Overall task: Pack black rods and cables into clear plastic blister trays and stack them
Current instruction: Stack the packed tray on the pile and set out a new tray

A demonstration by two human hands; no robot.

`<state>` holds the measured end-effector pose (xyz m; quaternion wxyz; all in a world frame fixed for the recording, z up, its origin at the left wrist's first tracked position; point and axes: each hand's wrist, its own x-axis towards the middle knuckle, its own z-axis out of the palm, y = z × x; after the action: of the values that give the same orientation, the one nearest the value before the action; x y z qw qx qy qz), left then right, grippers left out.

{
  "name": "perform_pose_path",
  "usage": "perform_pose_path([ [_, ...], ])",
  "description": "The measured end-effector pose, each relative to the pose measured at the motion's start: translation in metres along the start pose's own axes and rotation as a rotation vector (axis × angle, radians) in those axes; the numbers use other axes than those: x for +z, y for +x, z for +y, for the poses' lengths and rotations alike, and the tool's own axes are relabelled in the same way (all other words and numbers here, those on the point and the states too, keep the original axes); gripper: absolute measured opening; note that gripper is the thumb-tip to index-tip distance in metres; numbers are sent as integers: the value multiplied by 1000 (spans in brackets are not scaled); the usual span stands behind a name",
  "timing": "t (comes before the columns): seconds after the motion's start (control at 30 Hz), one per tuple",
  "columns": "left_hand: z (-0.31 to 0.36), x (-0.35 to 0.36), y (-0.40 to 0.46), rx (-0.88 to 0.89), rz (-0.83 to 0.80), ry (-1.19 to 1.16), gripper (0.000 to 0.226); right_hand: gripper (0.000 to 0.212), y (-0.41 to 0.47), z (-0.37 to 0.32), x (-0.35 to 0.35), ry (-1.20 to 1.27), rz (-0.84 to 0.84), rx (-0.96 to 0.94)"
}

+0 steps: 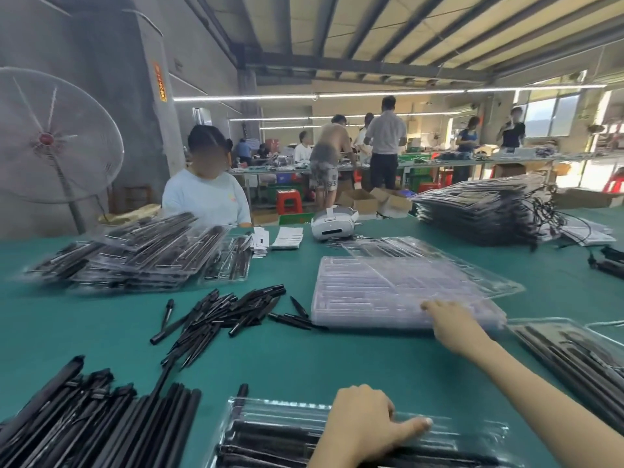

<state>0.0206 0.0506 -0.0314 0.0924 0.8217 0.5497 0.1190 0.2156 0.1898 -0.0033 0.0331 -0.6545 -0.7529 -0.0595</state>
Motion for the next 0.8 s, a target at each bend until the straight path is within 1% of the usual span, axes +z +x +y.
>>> perform_pose_path([
  [0.03,0,0,-1,0,0,0,71,48,-2,1,1,26,66,4],
  [0.1,0,0,-1,4,1,-4,70,54,-10,10,2,182,163,-21],
  [0.17,1,0,-2,9,0,0,70,57,-20,23,-1,313,230,-67],
  [0.23,0,-1,-1,13,2,5,71,55,-29,37,-3,315,263,-105],
  [0.27,0,-1,0,15,2,10,71,55,-32,42,-2,257,262,-107],
  [0.33,1,-1,-1,13,-3,25,71,54,-35,48,-1,139,204,-29],
  [0.43,5,-7,-3,12,31,62,63,59,-40,40,-9,111,39,92],
  [0.5,8,-20,-6,36,88,58,50,67,-47,31,-21,-12,-21,88],
  [0.53,10,-29,-9,61,65,57,47,69,-52,25,-27,-40,-11,85],
  [0.57,11,-40,-13,89,16,51,49,68,-60,19,-32,-18,30,81],
  [0.63,10,-62,-29,112,-69,-20,55,60,-85,9,-37,99,141,31],
  [0.67,8,-73,-41,102,-104,-65,55,55,-102,6,-35,191,178,-25],
  [0.7,4,-82,-55,97,-128,-100,57,49,-122,4,-35,305,174,-100],
  [0.73,-1,-91,-71,99,-147,-107,61,42,-144,3,-39,420,107,-184],
  [0.77,-7,-99,-88,104,-142,-96,67,40,-165,3,-41,513,-11,-266],
  [0.8,-14,-106,-105,93,-123,-73,71,48,-181,6,-41,573,-109,-340],
])
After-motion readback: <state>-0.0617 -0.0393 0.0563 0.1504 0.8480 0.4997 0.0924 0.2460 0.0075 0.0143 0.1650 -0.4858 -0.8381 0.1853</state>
